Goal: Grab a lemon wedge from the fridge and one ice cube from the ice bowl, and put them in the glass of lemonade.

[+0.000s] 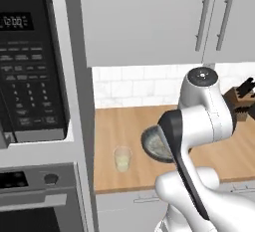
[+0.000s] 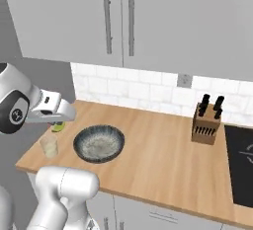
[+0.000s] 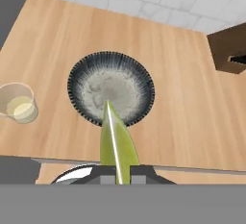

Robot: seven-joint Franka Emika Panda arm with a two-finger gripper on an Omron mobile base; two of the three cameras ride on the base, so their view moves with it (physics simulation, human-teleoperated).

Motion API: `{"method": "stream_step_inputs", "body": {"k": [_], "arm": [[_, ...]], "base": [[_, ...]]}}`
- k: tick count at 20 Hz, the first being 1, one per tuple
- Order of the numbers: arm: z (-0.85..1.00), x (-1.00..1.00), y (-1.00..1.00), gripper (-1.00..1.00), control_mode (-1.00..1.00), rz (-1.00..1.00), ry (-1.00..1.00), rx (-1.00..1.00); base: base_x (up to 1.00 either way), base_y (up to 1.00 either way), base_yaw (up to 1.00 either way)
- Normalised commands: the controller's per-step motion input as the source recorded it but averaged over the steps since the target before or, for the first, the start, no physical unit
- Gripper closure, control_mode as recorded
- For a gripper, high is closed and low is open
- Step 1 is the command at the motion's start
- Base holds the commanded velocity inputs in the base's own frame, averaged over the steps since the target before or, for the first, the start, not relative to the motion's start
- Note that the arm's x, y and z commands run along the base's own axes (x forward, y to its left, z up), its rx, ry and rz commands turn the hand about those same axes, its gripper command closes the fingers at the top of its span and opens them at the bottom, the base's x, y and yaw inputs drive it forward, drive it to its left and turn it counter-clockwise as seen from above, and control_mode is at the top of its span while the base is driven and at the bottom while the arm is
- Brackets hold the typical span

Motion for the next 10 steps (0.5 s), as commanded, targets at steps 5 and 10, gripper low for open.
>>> {"method": "stream_step_inputs", "body": {"k": [5, 10], "arm": [[0.00, 0.00, 0.00, 1.00, 1.00, 0.00, 0.00, 0.00], [-0.23, 0.28, 0.00, 1.00, -1.00, 0.30, 0.13, 0.04]], "base": [[0.47, 0.00, 0.85], [0.29, 0.00, 0.49]]}}
